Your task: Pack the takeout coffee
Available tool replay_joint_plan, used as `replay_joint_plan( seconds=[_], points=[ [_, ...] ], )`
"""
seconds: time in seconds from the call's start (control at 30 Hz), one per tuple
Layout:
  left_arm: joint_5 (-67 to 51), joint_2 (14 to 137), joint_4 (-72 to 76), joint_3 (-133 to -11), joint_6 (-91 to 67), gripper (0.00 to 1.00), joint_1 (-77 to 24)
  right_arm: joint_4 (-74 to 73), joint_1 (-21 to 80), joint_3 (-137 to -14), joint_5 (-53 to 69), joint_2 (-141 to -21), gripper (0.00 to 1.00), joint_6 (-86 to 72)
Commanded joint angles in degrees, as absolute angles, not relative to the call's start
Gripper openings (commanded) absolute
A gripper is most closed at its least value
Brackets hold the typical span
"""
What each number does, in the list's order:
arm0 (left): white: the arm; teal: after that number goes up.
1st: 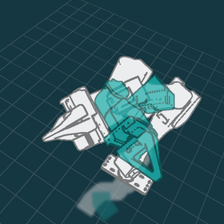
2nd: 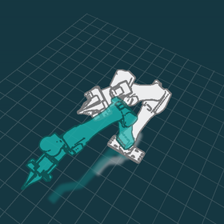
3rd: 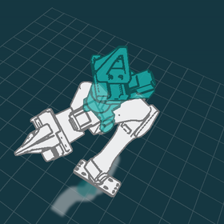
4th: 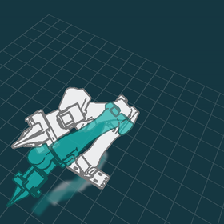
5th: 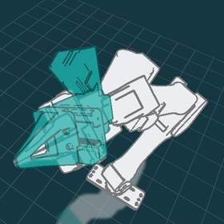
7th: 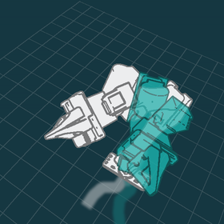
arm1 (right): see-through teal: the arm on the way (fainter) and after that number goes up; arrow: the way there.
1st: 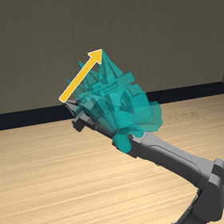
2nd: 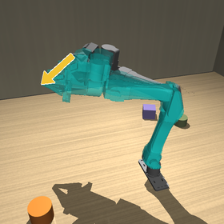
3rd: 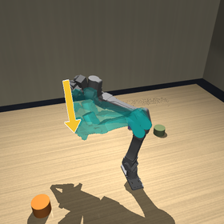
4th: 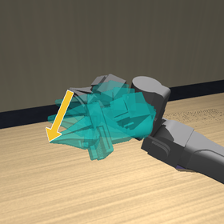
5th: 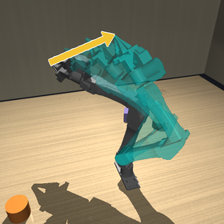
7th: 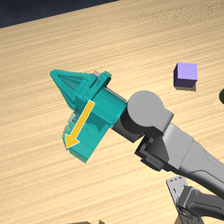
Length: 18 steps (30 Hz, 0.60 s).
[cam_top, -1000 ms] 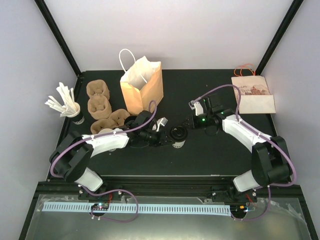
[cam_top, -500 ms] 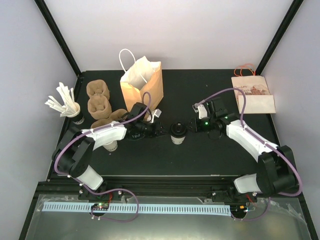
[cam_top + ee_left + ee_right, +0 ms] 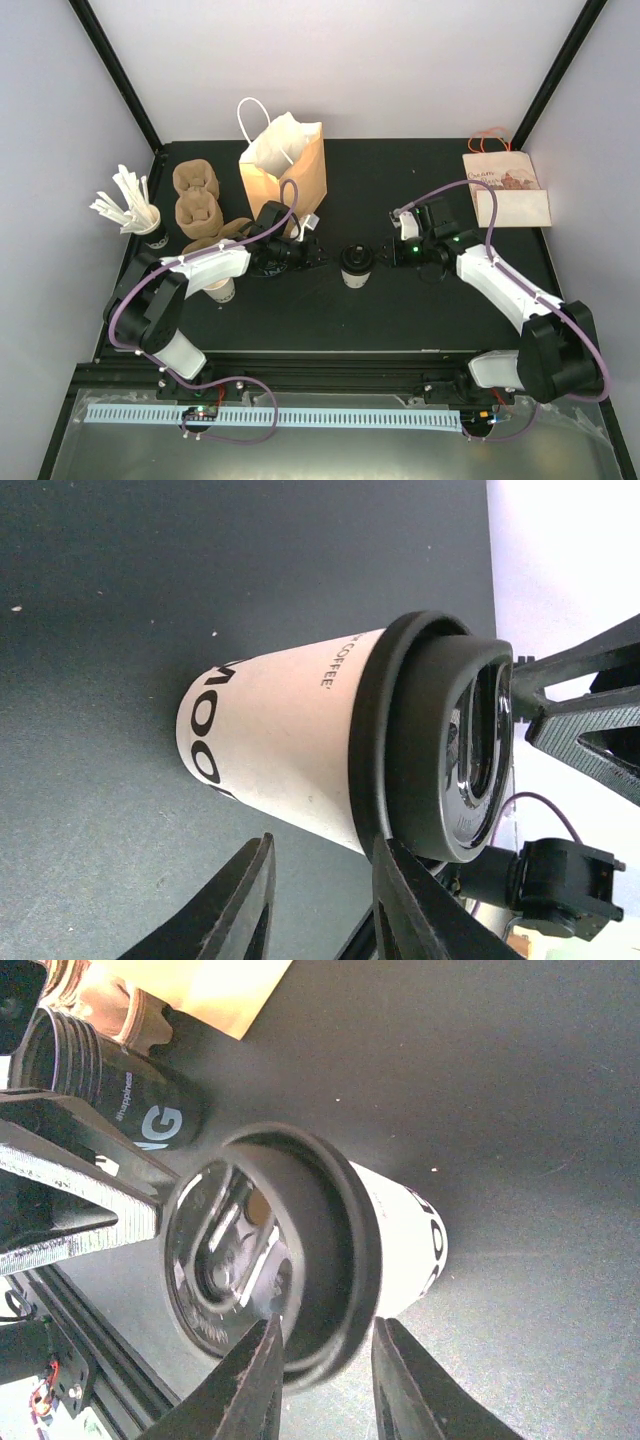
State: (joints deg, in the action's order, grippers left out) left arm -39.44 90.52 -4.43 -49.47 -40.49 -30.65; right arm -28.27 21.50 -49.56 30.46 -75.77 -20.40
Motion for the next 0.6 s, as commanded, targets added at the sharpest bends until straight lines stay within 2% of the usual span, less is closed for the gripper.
replay_joint_plan(
  seconds=[0.0, 0.13, 0.33, 0.47, 0.57],
  points=[
    [-42.0, 90.1, -3.9, -51.8, -39.6, 0.3, -30.4, -26.1, 21.4, -49.7, 30.6, -74.3, 0.27, -22.0],
    [-42.1, 90.7, -3.5, -52.0, -39.8, 0.29, -30.4, -26.0, 21.4, -49.8, 30.5, -73.4, 0.28, -21.9],
    [-43.4, 91.2, -1.9, -52.2, -40.3, 0.26, -30.5, -25.4, 20.2, -47.9, 30.5, -73.4, 0.23, -22.0],
    [-45.1, 92.1, -1.2, -52.7, -40.4, 0.19, -30.7, -24.2, 20.0, -46.9, 31.6, -74.1, 0.22, -22.1],
    [-45.3, 92.4, -1.2, -53.0, -40.3, 0.18, -30.9, -23.5, 20.0, -46.7, 33.0, -75.1, 0.21, -22.2]
  ],
)
